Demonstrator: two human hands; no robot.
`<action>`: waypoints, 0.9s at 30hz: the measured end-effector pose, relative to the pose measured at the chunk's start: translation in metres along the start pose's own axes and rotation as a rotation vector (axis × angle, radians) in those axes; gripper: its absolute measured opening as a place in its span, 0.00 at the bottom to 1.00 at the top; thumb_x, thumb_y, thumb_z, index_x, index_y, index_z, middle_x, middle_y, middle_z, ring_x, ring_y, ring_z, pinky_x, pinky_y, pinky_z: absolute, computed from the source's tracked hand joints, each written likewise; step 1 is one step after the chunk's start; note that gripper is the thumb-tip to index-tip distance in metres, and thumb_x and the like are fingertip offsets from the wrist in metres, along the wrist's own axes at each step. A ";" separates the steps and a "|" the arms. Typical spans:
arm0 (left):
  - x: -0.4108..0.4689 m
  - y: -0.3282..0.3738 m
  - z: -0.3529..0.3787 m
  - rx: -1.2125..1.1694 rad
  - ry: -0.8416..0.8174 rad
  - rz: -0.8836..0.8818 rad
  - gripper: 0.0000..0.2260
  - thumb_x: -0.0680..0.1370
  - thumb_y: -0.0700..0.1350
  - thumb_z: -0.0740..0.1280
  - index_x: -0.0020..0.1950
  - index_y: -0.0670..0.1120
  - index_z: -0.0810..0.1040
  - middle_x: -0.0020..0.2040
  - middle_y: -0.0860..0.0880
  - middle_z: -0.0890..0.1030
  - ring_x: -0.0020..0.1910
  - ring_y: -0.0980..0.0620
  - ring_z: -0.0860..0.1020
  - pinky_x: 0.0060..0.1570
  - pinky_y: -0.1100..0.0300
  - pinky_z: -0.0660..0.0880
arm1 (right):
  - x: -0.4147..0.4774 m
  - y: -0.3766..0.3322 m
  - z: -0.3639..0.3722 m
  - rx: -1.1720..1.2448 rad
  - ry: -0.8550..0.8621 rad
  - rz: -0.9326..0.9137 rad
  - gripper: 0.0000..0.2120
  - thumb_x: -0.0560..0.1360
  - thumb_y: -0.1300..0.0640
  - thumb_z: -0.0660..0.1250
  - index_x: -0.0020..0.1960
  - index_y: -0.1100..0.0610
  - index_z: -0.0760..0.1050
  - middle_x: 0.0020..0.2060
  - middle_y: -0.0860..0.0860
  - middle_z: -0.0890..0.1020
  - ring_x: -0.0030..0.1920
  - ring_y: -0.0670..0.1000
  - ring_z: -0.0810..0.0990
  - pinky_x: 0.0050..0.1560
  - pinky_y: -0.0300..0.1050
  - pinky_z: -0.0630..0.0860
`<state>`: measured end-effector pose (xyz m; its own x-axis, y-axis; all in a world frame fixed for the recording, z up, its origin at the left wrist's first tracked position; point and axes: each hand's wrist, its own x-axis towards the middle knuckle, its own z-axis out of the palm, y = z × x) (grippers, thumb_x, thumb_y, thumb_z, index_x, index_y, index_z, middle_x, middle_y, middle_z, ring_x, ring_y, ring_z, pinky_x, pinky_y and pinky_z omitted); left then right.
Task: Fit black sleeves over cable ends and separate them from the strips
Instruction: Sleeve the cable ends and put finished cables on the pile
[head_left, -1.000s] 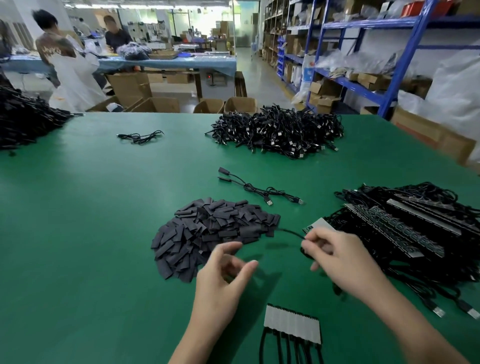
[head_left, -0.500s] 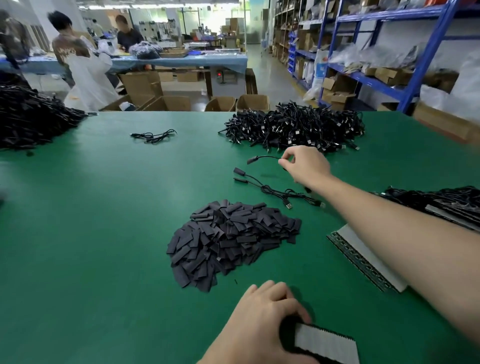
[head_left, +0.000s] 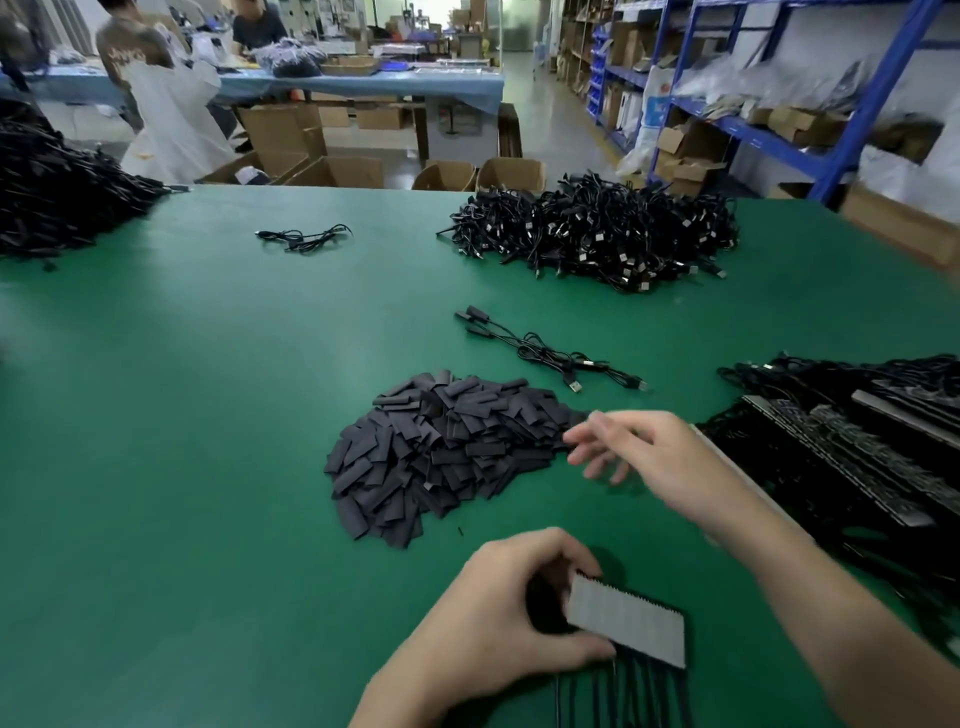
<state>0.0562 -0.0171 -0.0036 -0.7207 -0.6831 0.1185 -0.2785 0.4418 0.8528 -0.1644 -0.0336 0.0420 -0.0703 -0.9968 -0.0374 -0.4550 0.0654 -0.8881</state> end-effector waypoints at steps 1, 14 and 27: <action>-0.001 0.000 0.000 -0.056 0.019 -0.005 0.18 0.70 0.50 0.81 0.55 0.55 0.79 0.44 0.57 0.81 0.42 0.61 0.79 0.44 0.67 0.72 | -0.020 0.006 0.001 0.089 -0.020 0.037 0.18 0.80 0.42 0.61 0.54 0.52 0.85 0.46 0.49 0.88 0.45 0.49 0.86 0.45 0.42 0.78; -0.001 0.002 0.015 -0.333 0.244 -0.105 0.18 0.75 0.42 0.78 0.62 0.51 0.80 0.47 0.45 0.82 0.44 0.46 0.81 0.47 0.56 0.77 | -0.076 0.043 0.038 0.227 -0.002 0.009 0.07 0.73 0.49 0.77 0.49 0.44 0.82 0.45 0.47 0.88 0.46 0.44 0.86 0.48 0.40 0.79; 0.006 -0.001 0.016 -0.137 0.203 -0.119 0.20 0.84 0.53 0.64 0.34 0.47 0.67 0.32 0.54 0.65 0.32 0.55 0.64 0.33 0.58 0.61 | -0.077 0.047 0.043 0.171 -0.014 -0.088 0.08 0.73 0.42 0.71 0.47 0.46 0.83 0.41 0.47 0.87 0.43 0.45 0.85 0.46 0.44 0.82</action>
<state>0.0423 -0.0122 -0.0120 -0.5421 -0.8342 0.1014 -0.2546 0.2781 0.9262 -0.1423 0.0438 -0.0162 -0.0238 -0.9990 0.0382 -0.3012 -0.0292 -0.9531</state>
